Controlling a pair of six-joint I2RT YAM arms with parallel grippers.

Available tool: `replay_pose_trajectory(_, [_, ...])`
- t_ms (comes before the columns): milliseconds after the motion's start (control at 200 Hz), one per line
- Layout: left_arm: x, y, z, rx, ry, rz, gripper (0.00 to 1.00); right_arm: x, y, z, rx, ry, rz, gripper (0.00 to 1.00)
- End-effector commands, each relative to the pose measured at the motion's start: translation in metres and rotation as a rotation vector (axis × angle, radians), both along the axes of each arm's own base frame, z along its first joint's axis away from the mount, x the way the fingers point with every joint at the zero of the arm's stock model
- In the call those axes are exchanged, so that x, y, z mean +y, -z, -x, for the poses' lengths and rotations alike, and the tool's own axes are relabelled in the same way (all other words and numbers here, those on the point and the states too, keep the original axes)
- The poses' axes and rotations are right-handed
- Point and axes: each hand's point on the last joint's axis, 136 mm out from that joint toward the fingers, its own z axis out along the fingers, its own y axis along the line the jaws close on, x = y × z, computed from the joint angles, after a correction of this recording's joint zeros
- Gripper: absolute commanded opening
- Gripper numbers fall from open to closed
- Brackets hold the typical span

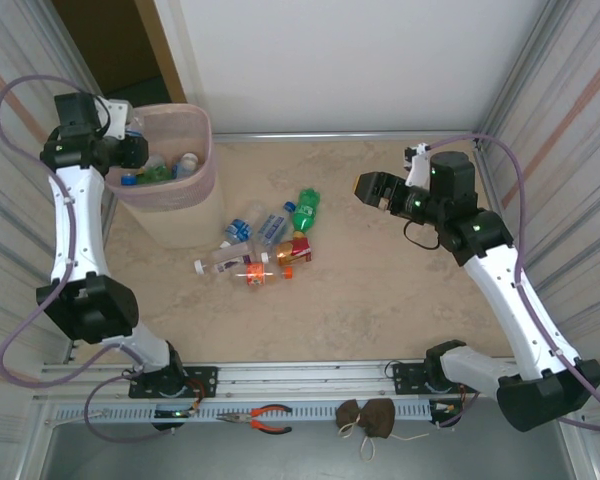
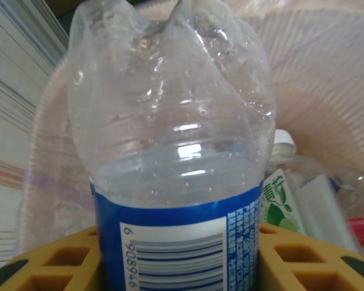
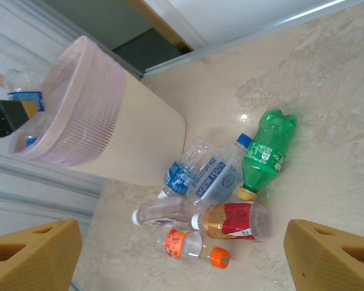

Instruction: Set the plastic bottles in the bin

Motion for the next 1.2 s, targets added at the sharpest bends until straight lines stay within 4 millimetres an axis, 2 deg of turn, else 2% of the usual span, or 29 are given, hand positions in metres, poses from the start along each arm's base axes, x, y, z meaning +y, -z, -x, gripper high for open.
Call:
replay_pose_trajectory(0, [0.01, 0.012, -0.003, 0.031, -0.02, -0.031, 0.47, 0.005, 0.003, -0.004, -0.021, -0.037, -0.011, 0.86])
replay_pose_trajectory(240, [0.026, 0.045, -0.005, 0.13, -0.086, -0.044, 0.48, 0.007, 0.021, -0.01, 0.01, -0.032, -0.03, 0.85])
replay_pose_trajectory(516, [0.018, 0.081, -0.013, 0.201, -0.065, 0.027, 0.5, 0.005, 0.039, -0.013, 0.031, -0.031, -0.013, 0.85])
replay_pose_trajectory(691, [0.019, 0.094, -0.013, 0.222, -0.081, 0.04, 0.53, 0.003, 0.05, -0.015, 0.058, -0.033, -0.022, 0.85])
replay_pose_trajectory(887, [0.014, 0.085, -0.014, 0.195, -0.076, 0.072, 0.65, 0.004, 0.052, -0.017, 0.055, -0.044, -0.021, 0.85])
replay_pose_trajectory(1037, [0.006, 0.063, -0.012, 0.144, -0.061, 0.101, 0.7, 0.007, 0.047, -0.017, 0.049, -0.062, -0.03, 0.85])
replay_pose_trajectory(1192, [0.001, 0.029, -0.008, 0.075, -0.049, 0.111, 0.73, 0.006, 0.043, -0.013, 0.046, -0.065, -0.03, 0.85])
